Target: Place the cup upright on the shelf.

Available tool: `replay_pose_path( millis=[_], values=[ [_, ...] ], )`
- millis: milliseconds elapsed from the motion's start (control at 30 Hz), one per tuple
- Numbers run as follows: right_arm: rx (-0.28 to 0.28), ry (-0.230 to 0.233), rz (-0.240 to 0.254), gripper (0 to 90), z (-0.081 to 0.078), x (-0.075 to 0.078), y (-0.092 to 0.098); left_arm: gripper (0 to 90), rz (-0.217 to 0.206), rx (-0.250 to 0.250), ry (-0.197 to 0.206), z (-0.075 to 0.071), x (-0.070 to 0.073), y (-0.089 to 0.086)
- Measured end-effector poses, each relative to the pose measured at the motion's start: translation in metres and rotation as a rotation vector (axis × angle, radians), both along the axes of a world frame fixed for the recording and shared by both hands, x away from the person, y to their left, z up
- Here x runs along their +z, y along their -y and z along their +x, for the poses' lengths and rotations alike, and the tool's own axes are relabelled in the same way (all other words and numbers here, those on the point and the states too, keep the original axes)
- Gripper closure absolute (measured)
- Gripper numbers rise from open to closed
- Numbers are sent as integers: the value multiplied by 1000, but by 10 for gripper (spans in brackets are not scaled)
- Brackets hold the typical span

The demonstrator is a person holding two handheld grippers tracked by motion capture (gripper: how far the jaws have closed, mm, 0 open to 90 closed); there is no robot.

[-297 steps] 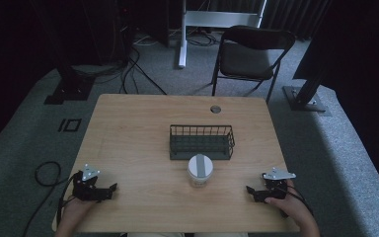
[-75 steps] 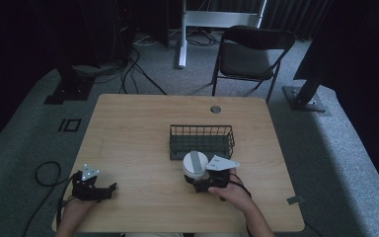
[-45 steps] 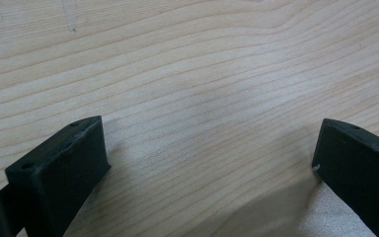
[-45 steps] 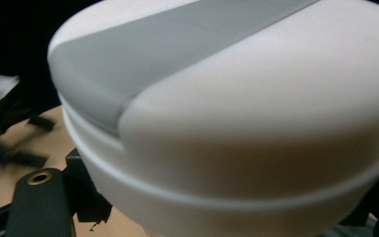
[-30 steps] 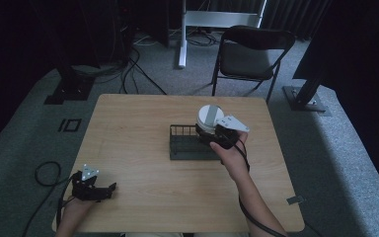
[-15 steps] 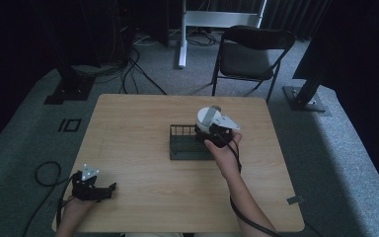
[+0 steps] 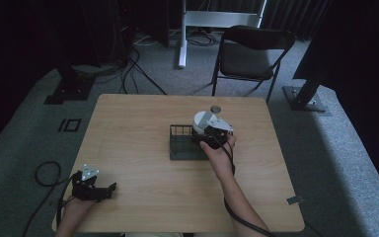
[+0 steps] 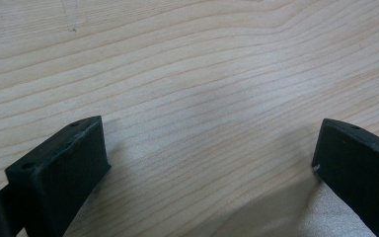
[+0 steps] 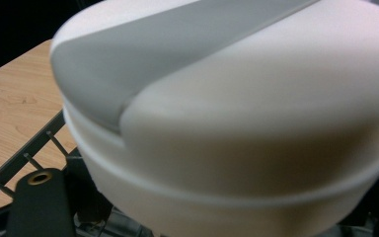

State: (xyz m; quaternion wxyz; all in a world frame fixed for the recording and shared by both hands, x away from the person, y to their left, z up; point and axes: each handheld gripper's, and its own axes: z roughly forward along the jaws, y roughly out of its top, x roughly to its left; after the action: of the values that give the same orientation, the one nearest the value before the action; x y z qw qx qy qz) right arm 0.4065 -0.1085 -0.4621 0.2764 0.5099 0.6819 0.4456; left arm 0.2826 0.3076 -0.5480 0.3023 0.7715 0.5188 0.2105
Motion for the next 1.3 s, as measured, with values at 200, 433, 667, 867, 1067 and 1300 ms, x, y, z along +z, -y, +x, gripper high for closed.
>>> replay_pose_path(
  millis=[200,433,667,867,1067,1300],
  values=[
    [-4,-34,-36,179,3,-5,-3,6,0,0,0,0,0,0],
    [-4,-48,-67,179,5,-8,-3,5,0,0,0,0,0,0],
    [24,-71,-91,179,9,-9,-6,6,0,0,0,0,0,0],
    [29,-82,-99,179,9,-8,-6,6,0,0,0,0,0,0],
    [42,-88,-95,176,7,-9,-3,6,0,0,0,0,0,0],
    [85,-106,-126,175,4,-8,2,6,0,0,0,0,0,0]
  ],
)
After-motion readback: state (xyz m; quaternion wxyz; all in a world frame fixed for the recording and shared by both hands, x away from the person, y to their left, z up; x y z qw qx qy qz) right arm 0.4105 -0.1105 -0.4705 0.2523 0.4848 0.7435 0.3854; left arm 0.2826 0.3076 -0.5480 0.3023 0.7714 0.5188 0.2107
